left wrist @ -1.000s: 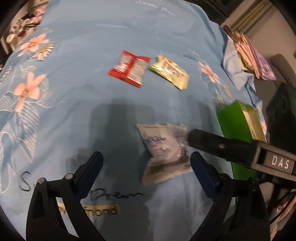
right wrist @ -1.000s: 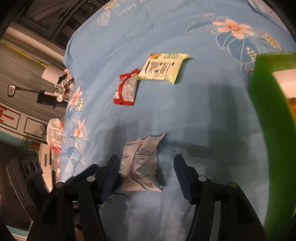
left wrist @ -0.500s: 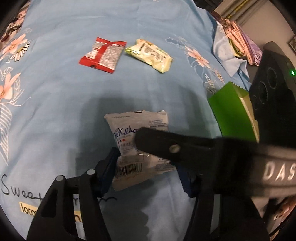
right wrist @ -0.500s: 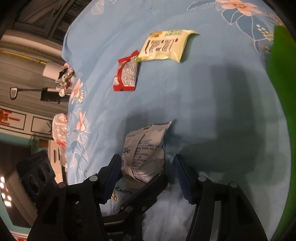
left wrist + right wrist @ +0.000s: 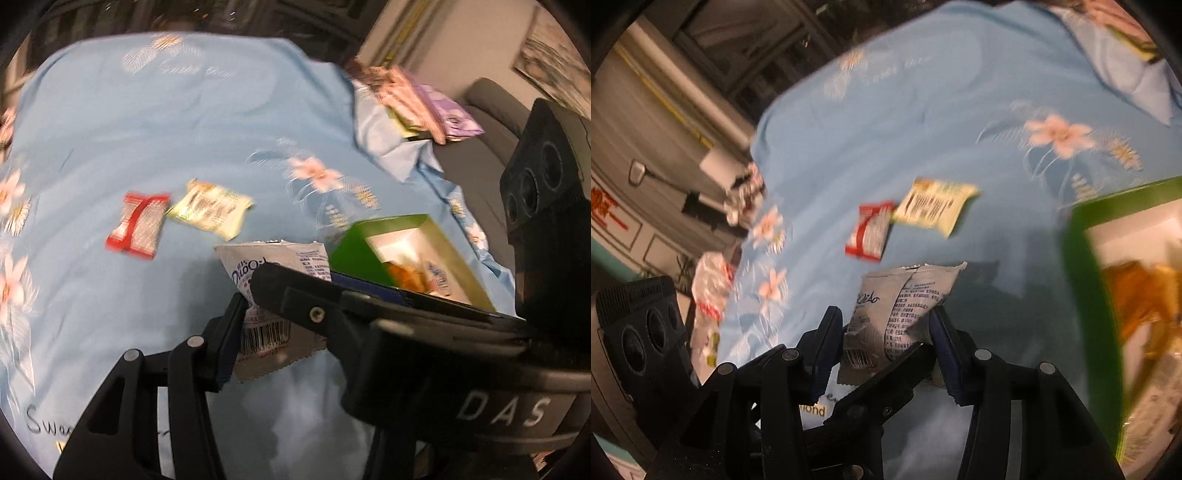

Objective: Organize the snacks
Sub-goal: 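Carry the white packet over the green box and lower it inside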

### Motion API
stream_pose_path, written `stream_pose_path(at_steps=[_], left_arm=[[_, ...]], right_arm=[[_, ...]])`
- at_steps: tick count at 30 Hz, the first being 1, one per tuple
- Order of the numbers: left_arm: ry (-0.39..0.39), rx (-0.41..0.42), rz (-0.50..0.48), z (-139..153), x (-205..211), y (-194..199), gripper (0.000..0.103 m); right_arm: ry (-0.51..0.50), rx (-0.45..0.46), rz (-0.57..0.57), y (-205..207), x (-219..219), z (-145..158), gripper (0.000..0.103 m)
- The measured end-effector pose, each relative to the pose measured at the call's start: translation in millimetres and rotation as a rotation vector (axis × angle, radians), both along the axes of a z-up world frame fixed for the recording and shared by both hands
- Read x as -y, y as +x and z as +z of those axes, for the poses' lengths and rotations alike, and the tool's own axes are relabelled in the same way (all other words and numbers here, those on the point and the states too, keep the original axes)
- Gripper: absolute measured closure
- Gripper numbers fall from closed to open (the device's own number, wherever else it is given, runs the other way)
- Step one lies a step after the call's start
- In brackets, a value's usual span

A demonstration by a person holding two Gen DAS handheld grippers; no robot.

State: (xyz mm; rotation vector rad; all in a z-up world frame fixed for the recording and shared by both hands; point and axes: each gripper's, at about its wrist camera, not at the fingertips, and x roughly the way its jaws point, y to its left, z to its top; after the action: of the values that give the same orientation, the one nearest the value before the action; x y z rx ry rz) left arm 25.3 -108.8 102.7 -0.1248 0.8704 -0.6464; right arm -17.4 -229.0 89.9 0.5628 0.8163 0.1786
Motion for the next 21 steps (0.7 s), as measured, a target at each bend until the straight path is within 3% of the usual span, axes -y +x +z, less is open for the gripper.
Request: stream_pose_path(at_steps=[8,21], left_arm=[[-0.008,0.081,-0.163,20,63,-2,0.054],[-0.048,0.018,-0.363,16,143,-4,0.053]], right_arm=[[0.034,0.086,-0.188,-36,63,15,0.051],[0.103,0.076,-0.437,-73,132,6,0.051]])
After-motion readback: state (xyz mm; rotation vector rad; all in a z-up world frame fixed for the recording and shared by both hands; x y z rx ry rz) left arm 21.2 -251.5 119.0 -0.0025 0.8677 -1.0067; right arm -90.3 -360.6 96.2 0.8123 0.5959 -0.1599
